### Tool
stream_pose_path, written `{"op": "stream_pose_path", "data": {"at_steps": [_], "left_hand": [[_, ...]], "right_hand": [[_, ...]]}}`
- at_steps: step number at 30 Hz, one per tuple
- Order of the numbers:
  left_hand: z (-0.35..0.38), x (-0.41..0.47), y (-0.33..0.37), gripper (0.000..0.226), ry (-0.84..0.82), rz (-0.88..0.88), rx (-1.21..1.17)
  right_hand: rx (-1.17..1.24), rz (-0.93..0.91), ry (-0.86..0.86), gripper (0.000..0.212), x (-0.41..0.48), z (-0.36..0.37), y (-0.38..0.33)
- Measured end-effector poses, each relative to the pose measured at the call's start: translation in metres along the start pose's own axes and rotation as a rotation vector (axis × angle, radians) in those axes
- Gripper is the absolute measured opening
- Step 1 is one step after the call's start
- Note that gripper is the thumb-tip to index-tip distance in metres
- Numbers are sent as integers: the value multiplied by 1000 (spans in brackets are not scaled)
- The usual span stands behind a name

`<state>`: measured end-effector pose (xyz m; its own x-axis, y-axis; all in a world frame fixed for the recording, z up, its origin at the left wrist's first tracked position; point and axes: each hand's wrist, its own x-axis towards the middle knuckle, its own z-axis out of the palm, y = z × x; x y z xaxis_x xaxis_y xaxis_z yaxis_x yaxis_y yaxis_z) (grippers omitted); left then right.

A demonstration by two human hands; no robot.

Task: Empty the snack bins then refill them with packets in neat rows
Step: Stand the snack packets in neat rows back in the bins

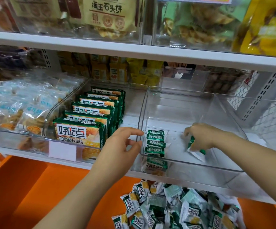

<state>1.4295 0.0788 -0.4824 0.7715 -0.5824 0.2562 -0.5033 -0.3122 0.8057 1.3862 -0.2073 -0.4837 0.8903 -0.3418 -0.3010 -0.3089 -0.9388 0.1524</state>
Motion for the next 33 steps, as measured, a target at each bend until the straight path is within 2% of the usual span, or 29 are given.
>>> {"op": "stream_pose_path", "data": {"at_steps": [2,6,11,13,19,21,24,26,28,30,31,33], "left_hand": [[-1,0,0,22,-1,-2,1],[-1,1,0,21,1,-13,-9],[-1,0,1,21,-6,-13,-11],[-1,0,0,21,-10,-9,-4],[2,0,5,19,25,11,99],[3,-1,10,17,79,40,108],[6,-5,23,29,89,64,62],[9,-8,32,34,65,18,-62],[10,-10,39,30,57,-53,-261],[8,-11,41,28,64,-79,-383],[6,-10,40,26,67,-78,-403],[1,-9,38,28,74,-56,-386]], "right_hand": [[103,4,90,61,1,-3,0],[107,26,55,59,2,-1,-4],[89,54,20,27,1,2,-5],[159,67,46,28,1,-1,-3],[670,-14,454,8,-30,-35,-11],[944,-46,519,3,-48,-44,-25],[1473,-111,395,11,-73,-47,-54],[1673,-166,258,14,-90,-46,-73],[1805,-218,143,16,-103,-45,-86],[1861,-228,54,19,-112,-44,-91],[1813,-226,40,20,-115,-43,-91],[1552,-217,123,30,-119,-45,-87]]}}
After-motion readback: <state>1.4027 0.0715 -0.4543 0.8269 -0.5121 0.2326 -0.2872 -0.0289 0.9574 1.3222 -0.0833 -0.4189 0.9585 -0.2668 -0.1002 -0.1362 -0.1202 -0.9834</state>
